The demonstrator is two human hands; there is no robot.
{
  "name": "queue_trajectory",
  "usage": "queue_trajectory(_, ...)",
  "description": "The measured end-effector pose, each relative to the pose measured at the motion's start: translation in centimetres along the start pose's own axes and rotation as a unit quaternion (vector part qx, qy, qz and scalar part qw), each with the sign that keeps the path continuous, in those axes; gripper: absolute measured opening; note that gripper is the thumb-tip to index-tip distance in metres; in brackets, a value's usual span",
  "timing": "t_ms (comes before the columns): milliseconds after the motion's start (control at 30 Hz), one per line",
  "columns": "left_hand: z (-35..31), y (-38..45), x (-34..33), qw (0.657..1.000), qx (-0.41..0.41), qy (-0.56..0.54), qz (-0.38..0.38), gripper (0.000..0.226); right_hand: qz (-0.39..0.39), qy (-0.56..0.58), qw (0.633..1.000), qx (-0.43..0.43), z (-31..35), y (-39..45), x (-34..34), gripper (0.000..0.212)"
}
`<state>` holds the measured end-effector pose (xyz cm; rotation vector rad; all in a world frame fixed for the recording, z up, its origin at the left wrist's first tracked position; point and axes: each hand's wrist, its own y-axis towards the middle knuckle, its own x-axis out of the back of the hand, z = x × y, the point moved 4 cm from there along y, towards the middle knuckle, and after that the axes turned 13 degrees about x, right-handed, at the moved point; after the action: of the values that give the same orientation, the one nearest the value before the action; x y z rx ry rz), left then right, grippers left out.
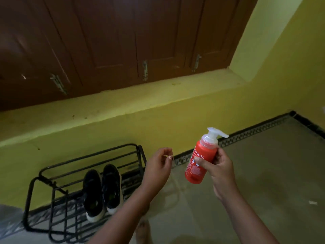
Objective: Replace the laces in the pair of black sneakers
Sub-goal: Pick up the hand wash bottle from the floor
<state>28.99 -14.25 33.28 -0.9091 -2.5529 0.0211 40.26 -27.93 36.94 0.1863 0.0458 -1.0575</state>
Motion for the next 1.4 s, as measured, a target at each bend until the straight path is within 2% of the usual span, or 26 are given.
queue_trajectory(233, -0.3, 8.5, 7.5, 0.998, -0.044, 0.043, -0.023, 0.021, 0.025, -0.023, 0.998, 0.046, -0.6, 6.2, -9.2, 0.059)
queue_trajectory(467, 0.1, 14.5, 11.4, 0.995, -0.058, 0.057, -0.055, 0.023, 0.059, -0.039, 0.997, 0.033, -1.1, 11.6, -15.1, 0.054)
queue_trajectory(700, 1.1, 20.3, 11.8, 0.991, -0.049, 0.091, -0.082, 0.028, 0.102, -0.068, 0.992, 0.035, -2.9, 18.3, -18.3, 0.065)
queue_trajectory(933, 1.9, 27.0, 9.2, 0.982, -0.019, 0.166, -0.088, 0.043, 0.149, -0.095, 0.983, 0.045, -5.8, 25.8, -20.9, 0.062)
queue_trajectory(1067, 3.2, 30.8, 6.9, 0.965, 0.023, 0.256, -0.054, 0.059, 0.179, -0.115, 0.976, 0.043, -7.6, 30.5, -22.3, 0.062)
queue_trajectory(1200, 4.7, 33.5, 4.6, 0.920, 0.081, 0.382, 0.024, 0.072, 0.200, -0.141, 0.969, 0.039, -10.3, 34.2, -23.9, 0.069)
queue_trajectory(1300, 5.5, 34.6, 3.5, 0.898, 0.095, 0.424, 0.064, 0.074, 0.206, -0.162, 0.964, 0.041, -11.9, 36.2, -24.9, 0.069)
queue_trajectory(1400, 6.1, 35.4, 2.8, 0.890, 0.101, 0.438, 0.074, 0.073, 0.216, -0.175, 0.959, 0.045, -13.1, 37.6, -25.7, 0.067)
